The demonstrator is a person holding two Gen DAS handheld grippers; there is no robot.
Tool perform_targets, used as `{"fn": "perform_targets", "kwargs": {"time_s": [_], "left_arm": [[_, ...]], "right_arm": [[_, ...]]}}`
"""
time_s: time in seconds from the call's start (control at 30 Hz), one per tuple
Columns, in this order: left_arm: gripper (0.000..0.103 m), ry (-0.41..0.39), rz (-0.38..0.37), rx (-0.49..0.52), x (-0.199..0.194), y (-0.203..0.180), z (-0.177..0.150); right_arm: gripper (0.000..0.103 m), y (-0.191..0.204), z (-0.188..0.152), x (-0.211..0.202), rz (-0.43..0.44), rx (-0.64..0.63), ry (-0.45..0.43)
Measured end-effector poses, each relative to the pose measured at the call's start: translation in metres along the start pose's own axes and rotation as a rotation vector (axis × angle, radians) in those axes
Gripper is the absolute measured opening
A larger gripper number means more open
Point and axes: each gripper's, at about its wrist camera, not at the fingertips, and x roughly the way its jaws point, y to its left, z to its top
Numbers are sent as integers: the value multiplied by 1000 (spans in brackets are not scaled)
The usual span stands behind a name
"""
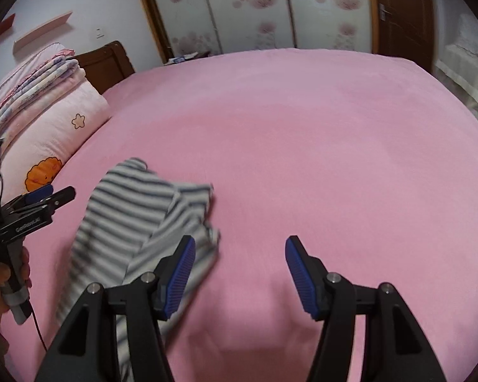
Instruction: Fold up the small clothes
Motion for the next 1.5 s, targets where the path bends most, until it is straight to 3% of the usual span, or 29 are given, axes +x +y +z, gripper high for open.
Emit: {"fn": "perform_targets", "kwargs": {"time_s": [0.13,0.33,0.43,0.6,0.87,1.07,1.27,1.5], "left_arm": [[87,21,-83,-61,-34,-34,-45],[87,48,-85,-49,-43,-93,-98],[87,92,-92,-56,-33,-110,-117],[87,185,-163,-45,-18,-131,-147],[87,166,-299,66,-62,-176,-173],[87,169,-346,55,-122,-200,-191],[87,137,-293,121,-200,-224,-218],[97,93,-218,72,-289,-231,-248]], "right_arm": [[59,-3,-50,-66,43,22,18],[59,0,-103,-131,29,-20,-8],[59,-2,-124,-146,20,-24,-3],[59,0,-154,-161,16,-42,7],[59,-7,-191,-180,27,-35,32],[59,-15,-218,-210,10,-5,21],[59,-20,-245,-251,-10,0,4],[59,-19,-276,-316,-66,-11,-49]]}}
